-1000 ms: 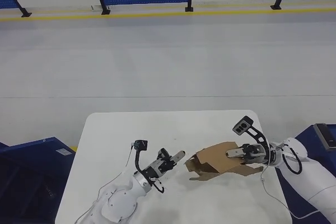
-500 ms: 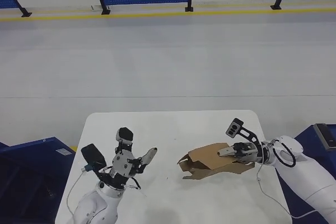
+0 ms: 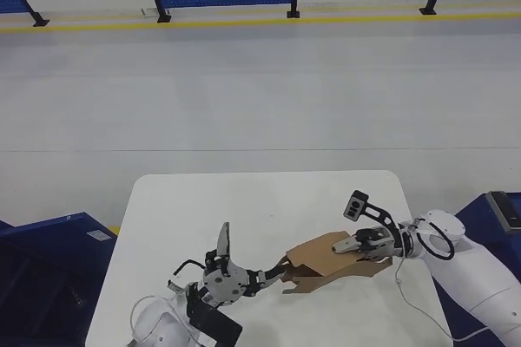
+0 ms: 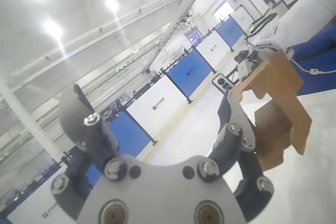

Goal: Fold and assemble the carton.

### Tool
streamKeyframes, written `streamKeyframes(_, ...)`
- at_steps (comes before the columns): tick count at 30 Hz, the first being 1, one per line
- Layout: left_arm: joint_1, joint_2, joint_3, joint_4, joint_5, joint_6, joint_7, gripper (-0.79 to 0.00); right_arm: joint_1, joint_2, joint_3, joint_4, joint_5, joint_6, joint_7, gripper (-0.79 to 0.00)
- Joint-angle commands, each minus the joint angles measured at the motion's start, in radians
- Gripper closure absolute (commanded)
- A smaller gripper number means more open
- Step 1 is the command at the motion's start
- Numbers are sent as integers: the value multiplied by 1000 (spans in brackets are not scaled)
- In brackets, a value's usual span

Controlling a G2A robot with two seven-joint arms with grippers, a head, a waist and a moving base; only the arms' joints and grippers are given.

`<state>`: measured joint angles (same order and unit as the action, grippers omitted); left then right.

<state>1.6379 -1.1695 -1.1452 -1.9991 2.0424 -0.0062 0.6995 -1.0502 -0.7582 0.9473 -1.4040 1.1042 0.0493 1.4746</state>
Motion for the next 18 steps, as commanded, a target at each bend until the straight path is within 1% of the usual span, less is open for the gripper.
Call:
streamKeyframes(1,-1,1,3,-3,26,-2,-11,-785,-3,-2,5,-2,-4,3,0,0)
streamKeyframes(10,-17,0,31,15,80,-16,-82,-785,-16,-10,21,-22,-31,19,2,0)
streamKeyframes(18,-29,-3,54,6,67,-1,-92,-785,-27,-19,25,-34,-75,19,-2,0)
